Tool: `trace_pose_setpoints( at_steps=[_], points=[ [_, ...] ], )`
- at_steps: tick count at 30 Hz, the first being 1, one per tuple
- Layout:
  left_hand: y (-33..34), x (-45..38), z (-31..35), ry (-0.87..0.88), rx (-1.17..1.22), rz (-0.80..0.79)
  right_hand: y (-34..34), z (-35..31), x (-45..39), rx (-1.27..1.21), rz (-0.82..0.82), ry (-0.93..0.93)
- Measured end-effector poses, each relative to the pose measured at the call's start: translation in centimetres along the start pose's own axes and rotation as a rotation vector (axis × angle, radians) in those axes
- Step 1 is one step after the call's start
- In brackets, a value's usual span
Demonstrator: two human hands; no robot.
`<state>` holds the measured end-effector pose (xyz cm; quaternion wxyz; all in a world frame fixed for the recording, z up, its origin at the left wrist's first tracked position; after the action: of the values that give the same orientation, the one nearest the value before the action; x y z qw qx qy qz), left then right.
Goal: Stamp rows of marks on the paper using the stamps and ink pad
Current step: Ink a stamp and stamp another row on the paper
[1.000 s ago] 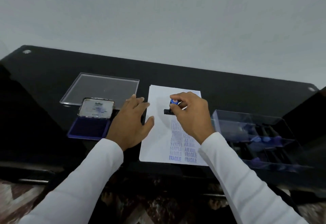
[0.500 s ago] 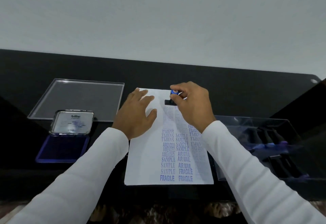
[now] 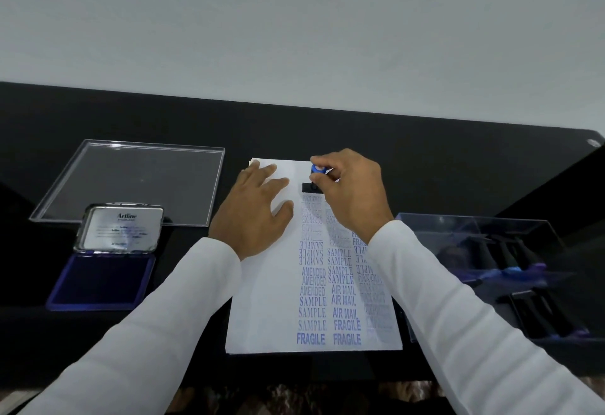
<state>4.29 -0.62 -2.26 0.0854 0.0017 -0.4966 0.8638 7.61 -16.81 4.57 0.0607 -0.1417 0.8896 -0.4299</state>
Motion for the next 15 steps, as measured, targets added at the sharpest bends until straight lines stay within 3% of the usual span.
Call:
trace_pose_setpoints(
  at_steps=[15],
  points=[
    [0.35,-0.15,-0.22,-0.034,-0.020,-0.035,0.56,0.45,-0.45,0.025,-0.007,0.004]
  ],
)
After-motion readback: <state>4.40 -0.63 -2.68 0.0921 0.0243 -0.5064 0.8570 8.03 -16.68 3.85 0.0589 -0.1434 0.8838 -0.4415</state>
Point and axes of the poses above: each hand's wrist, its own x-axis away from the middle knuckle, its own y-axis out of the palm, z = x × y, the point moved 8 cm from there along -x, towards the middle knuckle, and after that the axes turned 15 degrees about -z, right-handed, at the moved point
